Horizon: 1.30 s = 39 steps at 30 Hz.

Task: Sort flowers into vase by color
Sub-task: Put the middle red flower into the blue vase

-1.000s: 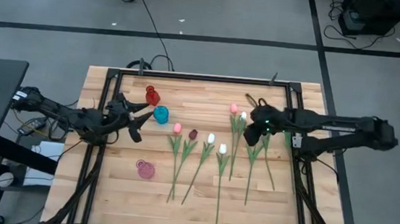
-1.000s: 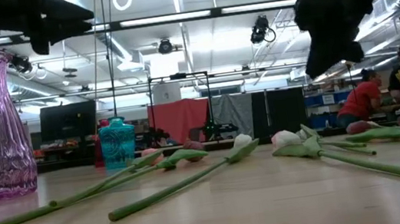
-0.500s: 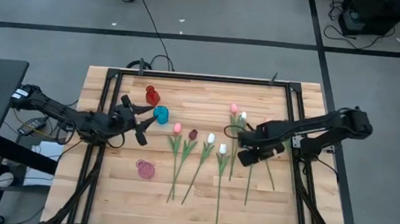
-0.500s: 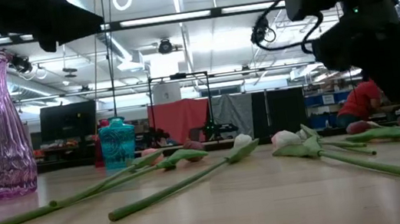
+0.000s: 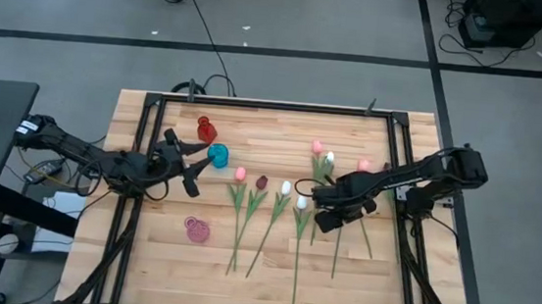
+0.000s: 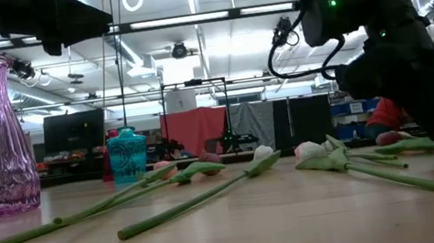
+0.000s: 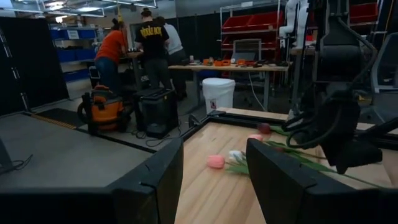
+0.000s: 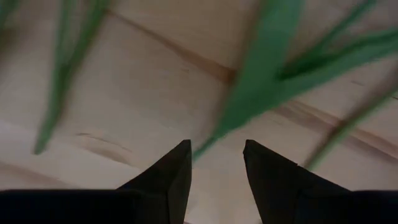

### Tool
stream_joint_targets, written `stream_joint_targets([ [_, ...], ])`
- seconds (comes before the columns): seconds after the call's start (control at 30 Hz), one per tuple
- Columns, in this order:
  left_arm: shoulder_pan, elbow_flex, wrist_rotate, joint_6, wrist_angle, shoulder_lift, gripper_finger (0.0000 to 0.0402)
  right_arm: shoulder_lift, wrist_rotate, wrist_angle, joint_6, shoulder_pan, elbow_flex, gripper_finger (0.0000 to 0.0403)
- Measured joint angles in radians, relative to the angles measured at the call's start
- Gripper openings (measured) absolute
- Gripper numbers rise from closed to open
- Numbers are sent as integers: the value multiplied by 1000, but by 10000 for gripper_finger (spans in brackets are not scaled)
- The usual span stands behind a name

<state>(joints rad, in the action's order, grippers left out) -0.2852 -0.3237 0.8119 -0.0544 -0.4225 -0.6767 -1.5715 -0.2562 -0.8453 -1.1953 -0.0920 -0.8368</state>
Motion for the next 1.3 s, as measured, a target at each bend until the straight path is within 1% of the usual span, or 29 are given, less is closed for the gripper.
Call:
stream_joint_targets([
  [0.07, 0, 0, -1, 11, 0, -3, 182, -2, -11, 19, -7, -6, -1, 160],
  [0.3, 0, 0, -5, 13, 1, -20, 182, -32, -25, -21, -8, -6, 0, 155],
  [0.47, 0, 0, -5, 13, 2, -25, 182, -77, -26, 10, 15, -16, 0, 138],
  [0.57, 0, 0, -5, 13, 2, -24, 182, -99, -34, 16, 42, -16, -3, 116],
  [0.63, 0, 0, -5, 13, 2, -24, 182, -109, -41, 23, 61, -16, -4, 94],
  [0.8, -1, 0, -5, 7, 2, -24, 182, -93, -33, 22, 133, -10, -1, 18],
  [0.87, -6, 0, -5, 4, -2, -22, 182, -71, -21, 10, 169, -4, 2, 11],
  [0.93, -18, 0, -25, -21, -1, -16, 182, -34, 5, -26, 178, 5, 4, 16],
  [1.03, -54, 0, -84, -45, 0, 16, 182, 51, 78, -130, 174, 21, 3, 13],
  [1.1, -87, 0, -111, -52, 10, 51, 182, 119, 143, -150, 171, 33, 3, 7],
  [1.2, -143, 0, -117, -64, 67, 118, 182, 224, 244, -91, 209, 44, 3, 6],
  [1.3, -183, 4, -81, -54, 133, 172, 182, 299, 302, 89, 316, 54, 3, 8],
])
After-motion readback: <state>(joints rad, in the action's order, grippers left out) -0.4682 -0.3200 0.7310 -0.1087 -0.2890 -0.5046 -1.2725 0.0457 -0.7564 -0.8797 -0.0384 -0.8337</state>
